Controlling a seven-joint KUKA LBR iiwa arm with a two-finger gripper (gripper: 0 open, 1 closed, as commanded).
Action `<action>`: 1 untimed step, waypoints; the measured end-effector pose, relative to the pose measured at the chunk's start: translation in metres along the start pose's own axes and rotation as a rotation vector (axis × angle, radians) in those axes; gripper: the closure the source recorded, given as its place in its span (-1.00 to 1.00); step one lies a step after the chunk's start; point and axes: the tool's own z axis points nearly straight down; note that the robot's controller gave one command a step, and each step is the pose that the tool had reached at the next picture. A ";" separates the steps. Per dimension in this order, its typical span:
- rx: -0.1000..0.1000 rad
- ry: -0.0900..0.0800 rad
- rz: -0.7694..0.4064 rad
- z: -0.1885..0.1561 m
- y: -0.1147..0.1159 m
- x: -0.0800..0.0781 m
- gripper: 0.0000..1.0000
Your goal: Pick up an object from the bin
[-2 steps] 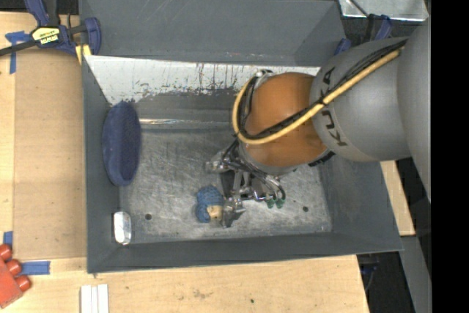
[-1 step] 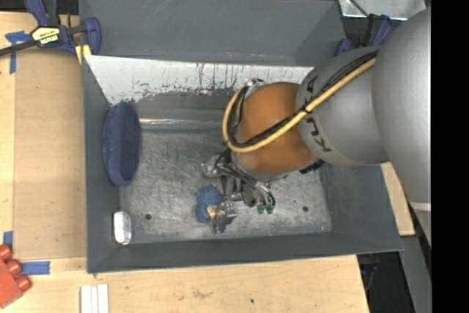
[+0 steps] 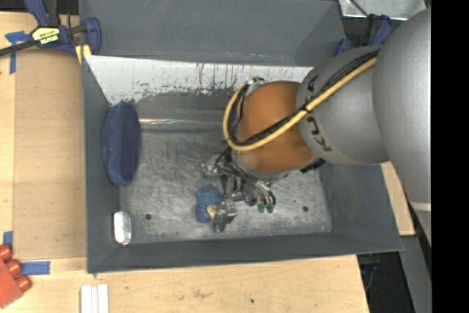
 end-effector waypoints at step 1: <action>-0.001 -0.011 0.002 -0.002 0.000 -0.003 1.00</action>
Offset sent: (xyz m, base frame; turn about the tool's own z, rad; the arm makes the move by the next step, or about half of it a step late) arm 0.0000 0.0000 0.0000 0.0000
